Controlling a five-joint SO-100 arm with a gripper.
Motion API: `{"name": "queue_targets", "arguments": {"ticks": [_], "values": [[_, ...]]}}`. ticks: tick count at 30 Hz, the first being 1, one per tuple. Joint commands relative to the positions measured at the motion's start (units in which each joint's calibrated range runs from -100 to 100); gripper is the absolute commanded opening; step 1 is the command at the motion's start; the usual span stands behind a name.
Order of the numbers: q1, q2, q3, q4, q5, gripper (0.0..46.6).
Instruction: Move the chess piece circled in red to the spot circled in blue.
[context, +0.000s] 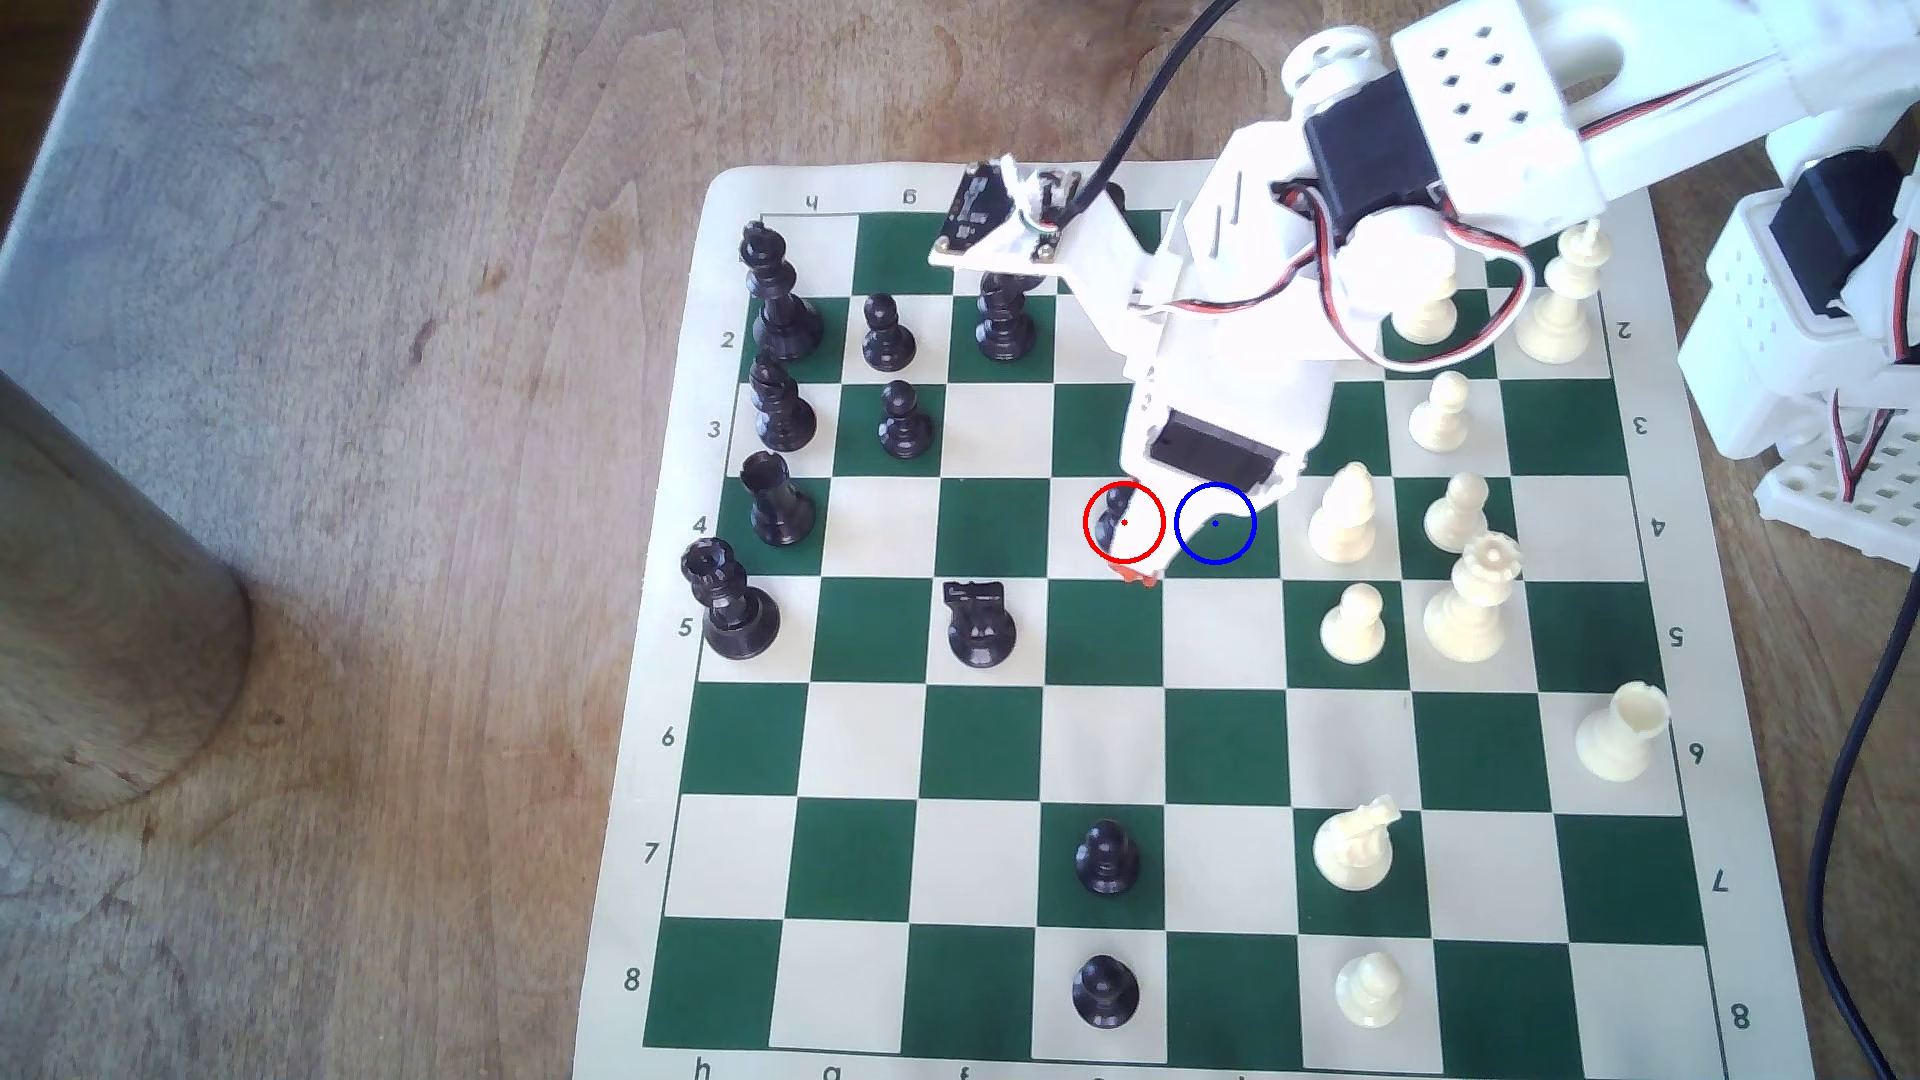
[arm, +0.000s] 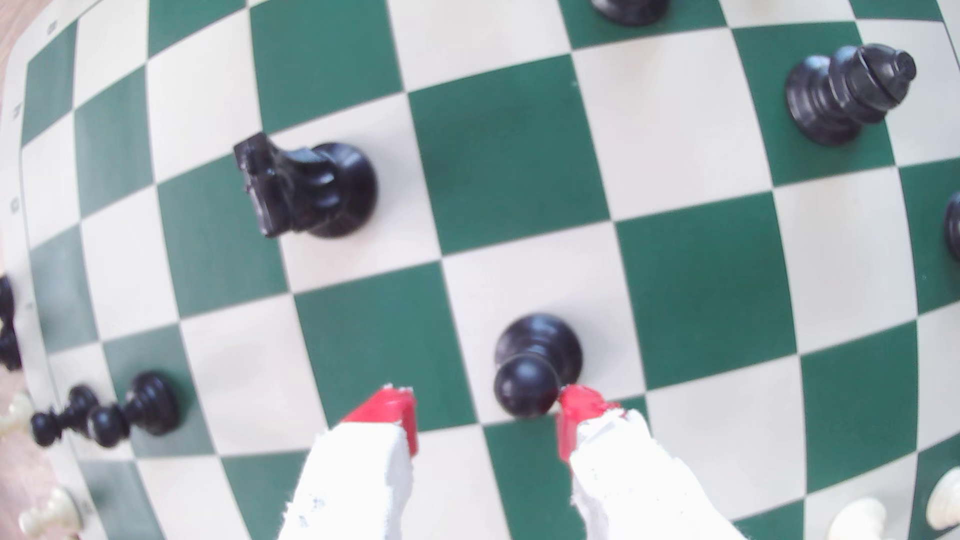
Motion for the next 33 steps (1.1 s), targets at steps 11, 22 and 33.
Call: {"name": "queue_targets", "arguments": {"ticks": [11, 22, 33], "values": [[1.97, 0.78, -5.19, -2.38, 0.34, 0.2], [3.7, -8.81, -5.28, -2.7, -0.24, 0.2], [-1.31, -22.14, 4.61, 4.26, 0.39, 0.4]]}}
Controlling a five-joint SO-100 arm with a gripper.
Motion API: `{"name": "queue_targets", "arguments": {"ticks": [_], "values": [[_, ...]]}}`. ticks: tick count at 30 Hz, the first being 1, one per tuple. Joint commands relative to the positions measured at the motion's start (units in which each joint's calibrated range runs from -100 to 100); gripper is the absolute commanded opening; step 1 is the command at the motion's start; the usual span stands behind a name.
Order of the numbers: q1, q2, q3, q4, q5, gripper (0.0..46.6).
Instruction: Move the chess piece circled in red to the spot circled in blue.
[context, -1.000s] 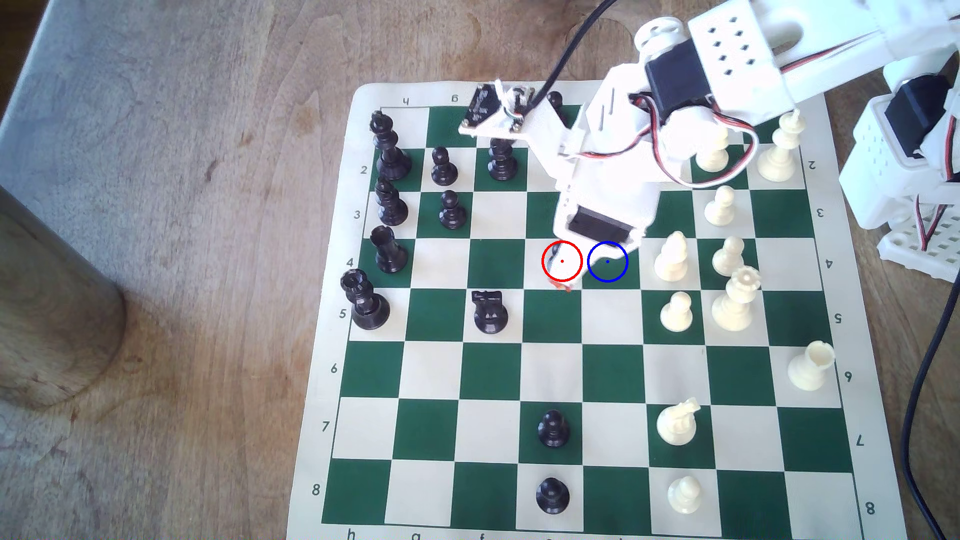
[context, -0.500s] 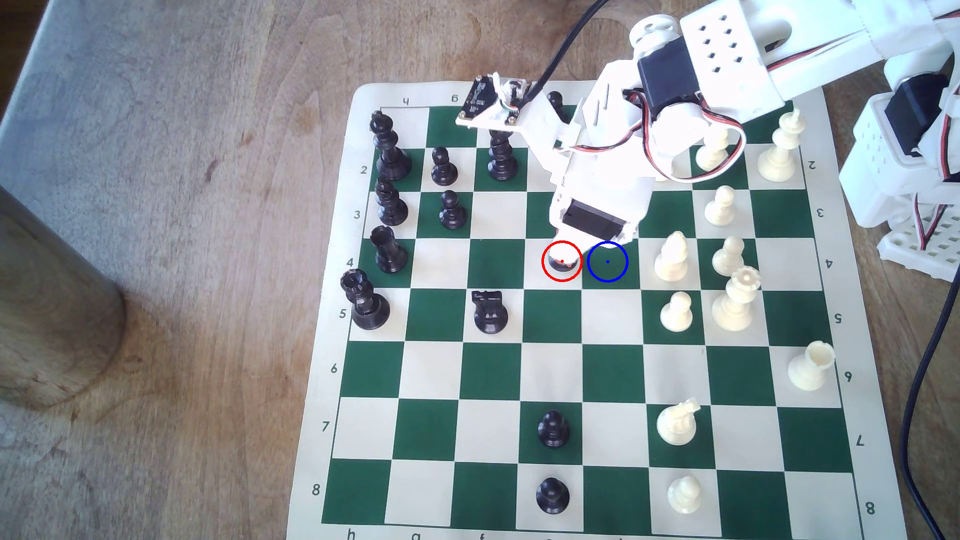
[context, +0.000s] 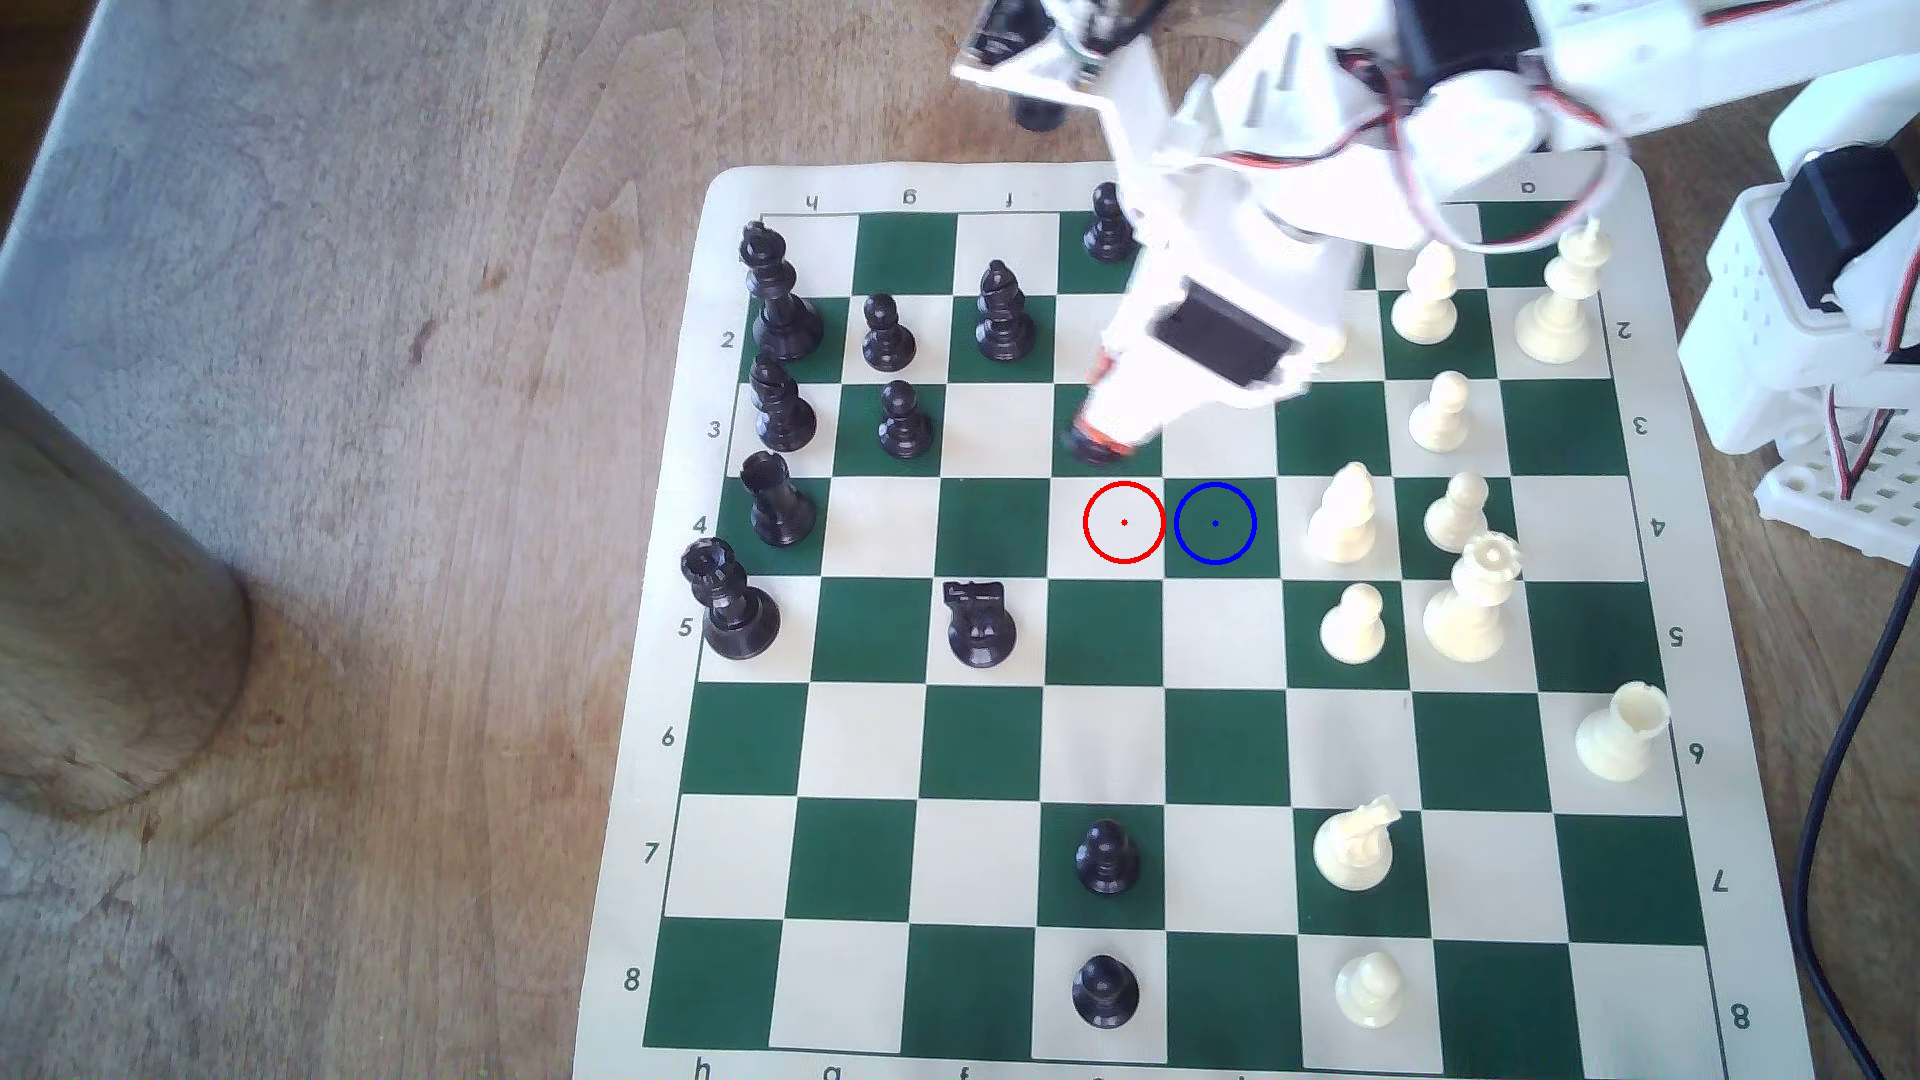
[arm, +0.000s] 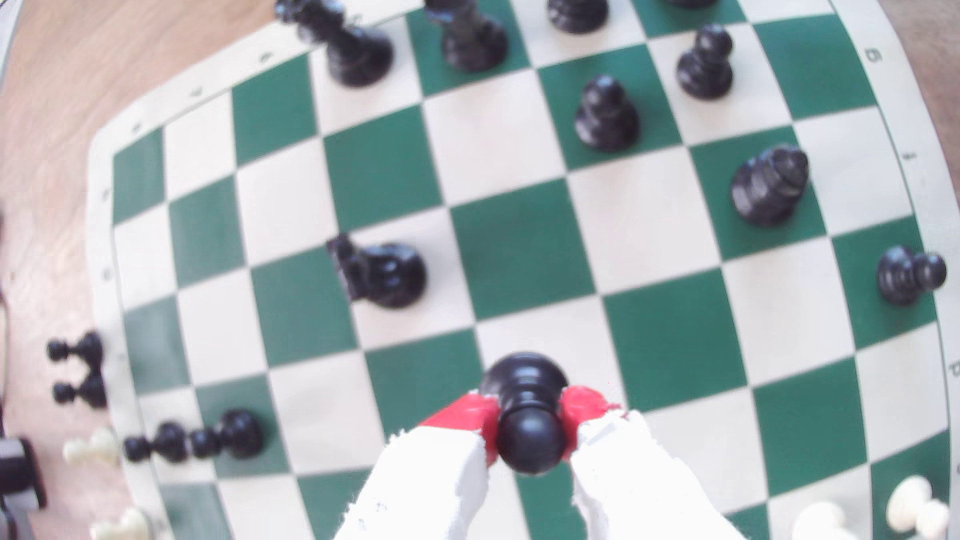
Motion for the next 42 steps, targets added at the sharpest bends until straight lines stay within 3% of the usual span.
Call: {"name": "queue_targets", "arguments": {"ticks": [1, 28, 33, 40, 42], "values": [[-3.19, -6.81, 3.52, 0.43, 0.39, 0.3], [-0.69, 3.89, 10.78, -4.24, 4.35, 0.3], [-1.08, 4.23, 10.78, -4.81, 4.2, 3.4], [-0.69, 4.57, 10.78, -5.87, 4.25, 3.1], [-0.69, 5.16, 10.78, -5.87, 4.3, 6.2]]}}
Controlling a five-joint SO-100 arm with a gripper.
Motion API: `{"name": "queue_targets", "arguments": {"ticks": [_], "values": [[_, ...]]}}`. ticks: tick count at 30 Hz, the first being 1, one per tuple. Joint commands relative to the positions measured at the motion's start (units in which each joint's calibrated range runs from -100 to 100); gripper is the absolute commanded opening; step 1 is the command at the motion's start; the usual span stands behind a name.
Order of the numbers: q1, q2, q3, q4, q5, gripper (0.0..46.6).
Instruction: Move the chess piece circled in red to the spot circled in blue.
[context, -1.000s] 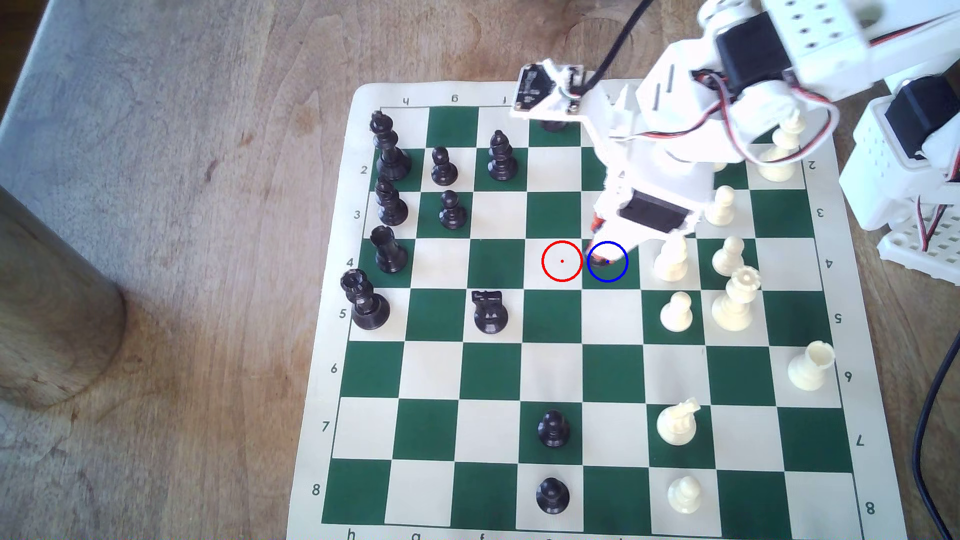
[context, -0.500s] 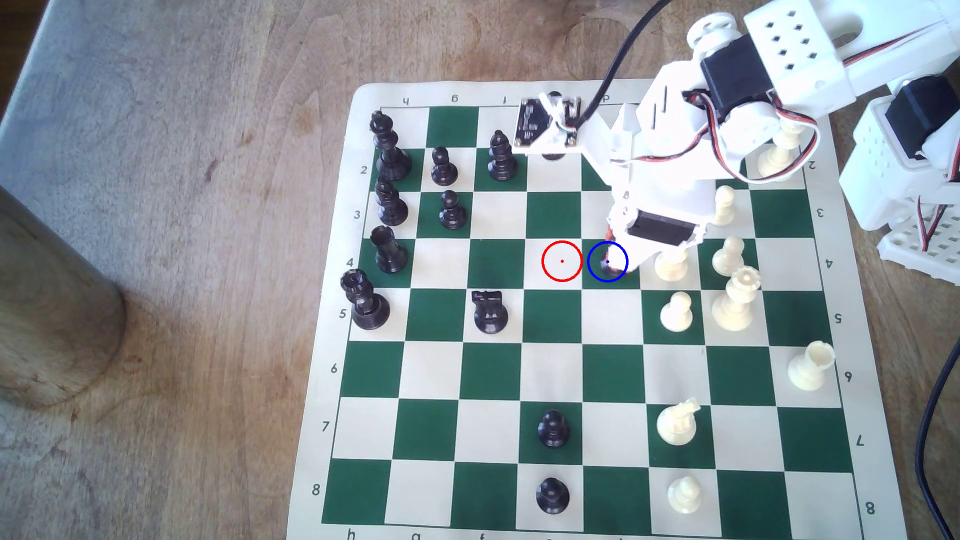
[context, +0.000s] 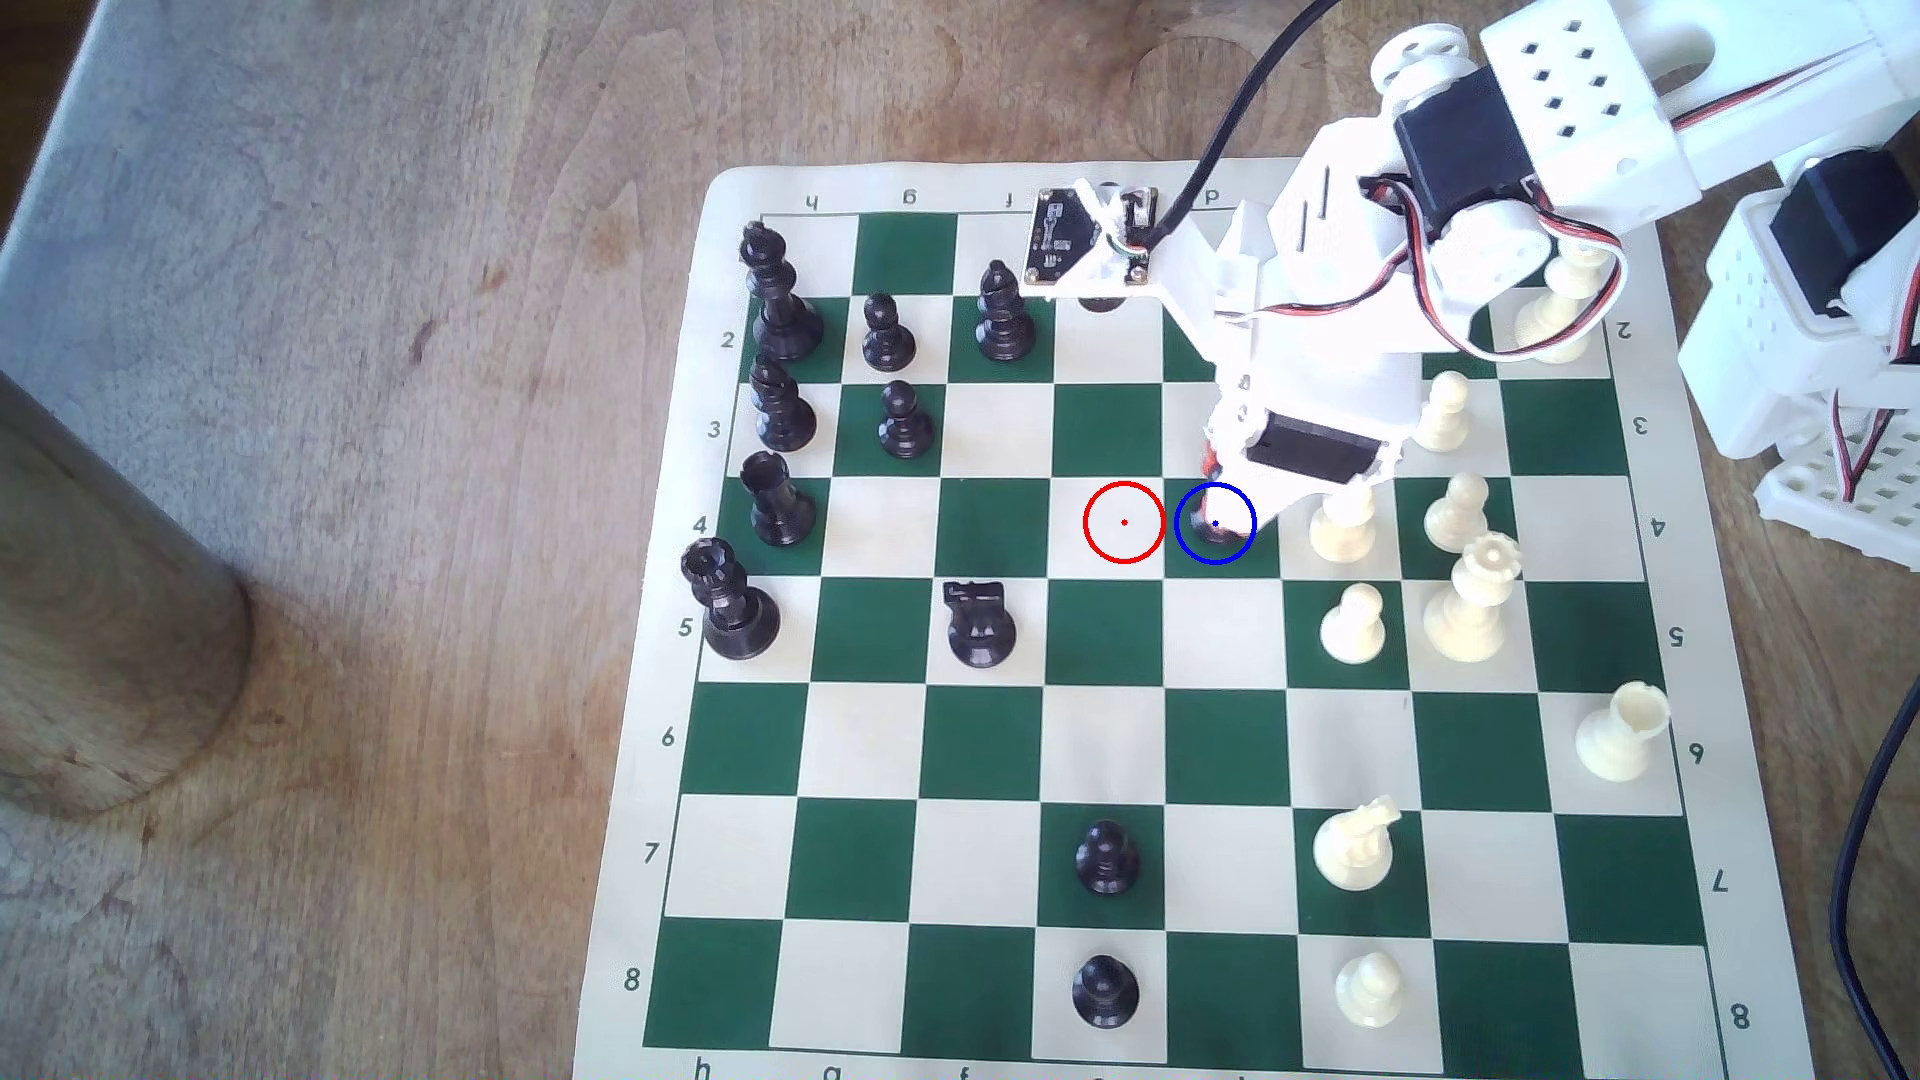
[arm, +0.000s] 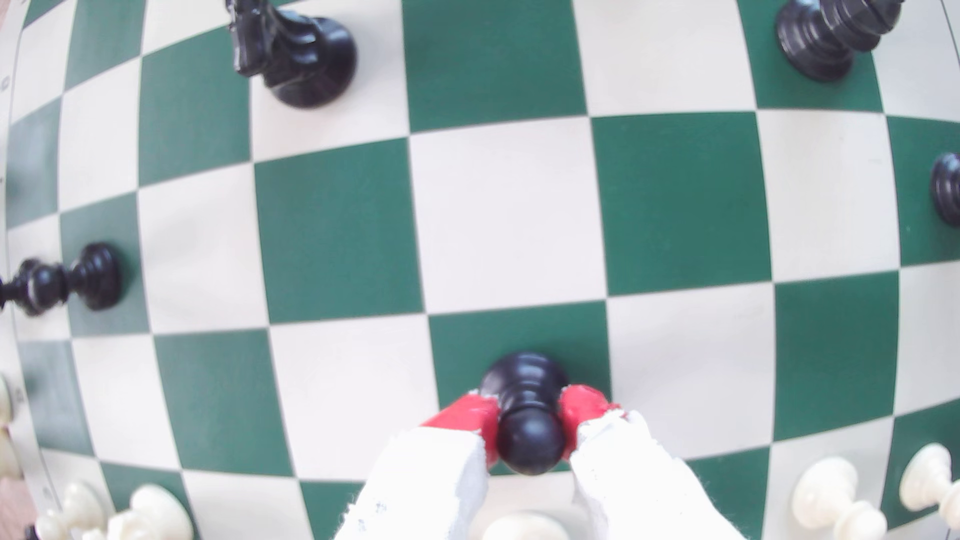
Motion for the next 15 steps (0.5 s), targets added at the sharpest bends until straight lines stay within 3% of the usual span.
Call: {"name": "queue_targets", "arguments": {"ticks": [1, 4, 6, 15], "values": [[0.49, 0.14, -0.7, -0.61, 0.05, 8.7], [0.18, 0.14, 0.03, -0.61, 0.34, 16.7], [0.02, 0.14, 0.3, -0.37, 0.49, 18.8], [0.73, -8.86, -0.88, 7.58, 0.93, 19.9]]}}
